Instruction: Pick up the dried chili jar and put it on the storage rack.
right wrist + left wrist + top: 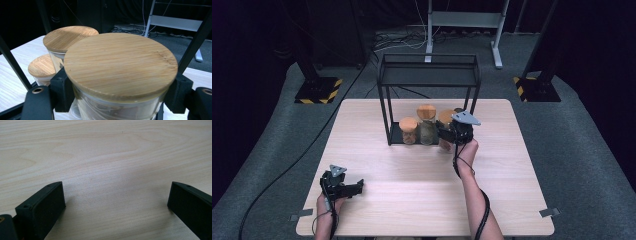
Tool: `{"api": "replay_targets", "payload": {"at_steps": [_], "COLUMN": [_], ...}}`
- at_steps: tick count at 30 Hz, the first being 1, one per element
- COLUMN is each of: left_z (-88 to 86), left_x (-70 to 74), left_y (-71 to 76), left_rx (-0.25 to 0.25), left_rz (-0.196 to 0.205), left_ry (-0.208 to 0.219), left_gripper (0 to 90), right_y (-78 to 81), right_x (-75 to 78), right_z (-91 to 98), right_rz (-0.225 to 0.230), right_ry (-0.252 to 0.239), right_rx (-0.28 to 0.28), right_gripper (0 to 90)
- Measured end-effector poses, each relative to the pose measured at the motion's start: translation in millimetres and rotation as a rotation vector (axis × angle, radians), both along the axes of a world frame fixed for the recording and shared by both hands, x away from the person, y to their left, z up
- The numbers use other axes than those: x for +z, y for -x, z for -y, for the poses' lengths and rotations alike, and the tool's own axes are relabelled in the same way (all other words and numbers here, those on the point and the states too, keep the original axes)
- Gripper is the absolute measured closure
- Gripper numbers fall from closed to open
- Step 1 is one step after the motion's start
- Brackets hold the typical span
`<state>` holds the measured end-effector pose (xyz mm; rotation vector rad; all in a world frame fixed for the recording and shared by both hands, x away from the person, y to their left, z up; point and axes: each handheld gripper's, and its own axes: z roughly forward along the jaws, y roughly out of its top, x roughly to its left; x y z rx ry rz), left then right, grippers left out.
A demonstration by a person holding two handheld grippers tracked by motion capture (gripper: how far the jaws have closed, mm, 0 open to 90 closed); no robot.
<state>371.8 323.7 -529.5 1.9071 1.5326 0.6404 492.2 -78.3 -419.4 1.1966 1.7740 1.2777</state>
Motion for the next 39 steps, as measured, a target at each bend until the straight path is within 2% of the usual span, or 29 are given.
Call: {"api": "replay_targets", "payload": {"at_steps": [39], "left_z": [0.1], "left_x": [0.0], "left_y": [0.1], "left_rx": [0.0], "left_rz": [0.001], "left_ry": [-0.001], "left_gripper": [0.5], "right_y": [-19.2], "right_x": [-6.6], "right_z": [-1.7], "right_rz": [-0.006], "right_ry": [0.005], "right_rx": [-0.065], "right_gripper": [24.6]}}
